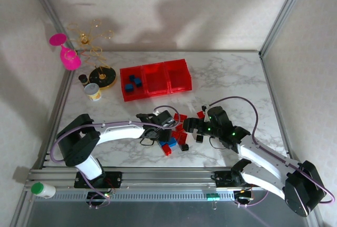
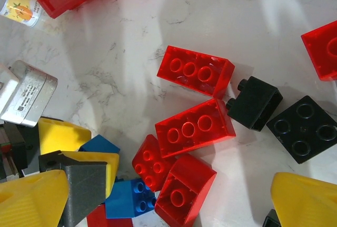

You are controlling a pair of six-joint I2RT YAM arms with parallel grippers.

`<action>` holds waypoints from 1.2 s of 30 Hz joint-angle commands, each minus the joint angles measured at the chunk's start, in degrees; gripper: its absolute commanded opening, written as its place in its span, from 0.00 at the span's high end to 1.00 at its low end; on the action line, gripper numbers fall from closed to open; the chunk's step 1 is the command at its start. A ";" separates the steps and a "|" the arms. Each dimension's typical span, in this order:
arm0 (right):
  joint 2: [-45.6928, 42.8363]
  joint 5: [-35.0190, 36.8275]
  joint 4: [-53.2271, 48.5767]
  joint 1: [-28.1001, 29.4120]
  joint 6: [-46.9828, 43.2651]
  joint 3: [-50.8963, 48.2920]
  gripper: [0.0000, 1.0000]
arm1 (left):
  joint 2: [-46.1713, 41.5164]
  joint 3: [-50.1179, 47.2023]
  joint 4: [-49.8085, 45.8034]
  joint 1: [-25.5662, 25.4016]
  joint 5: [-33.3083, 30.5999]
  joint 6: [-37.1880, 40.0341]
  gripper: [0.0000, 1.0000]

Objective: Sort the legos into containers by color
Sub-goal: Move the lego to the bottom-center of the table, then pick up the lego from the middle-left of the table.

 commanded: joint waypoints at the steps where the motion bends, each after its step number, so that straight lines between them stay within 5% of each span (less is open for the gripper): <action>1: 0.37 0.43 0.06 -0.31 0.19 -0.08 0.01 | -1.58 -2.51 -1.85 1.22 -2.68 0.55 0.32; 36: 1.93 -0.39 2.57 -0.31 -0.20 2.63 0.01 | -8.95 -2.25 -2.03 7.08 -4.85 1.99 0.68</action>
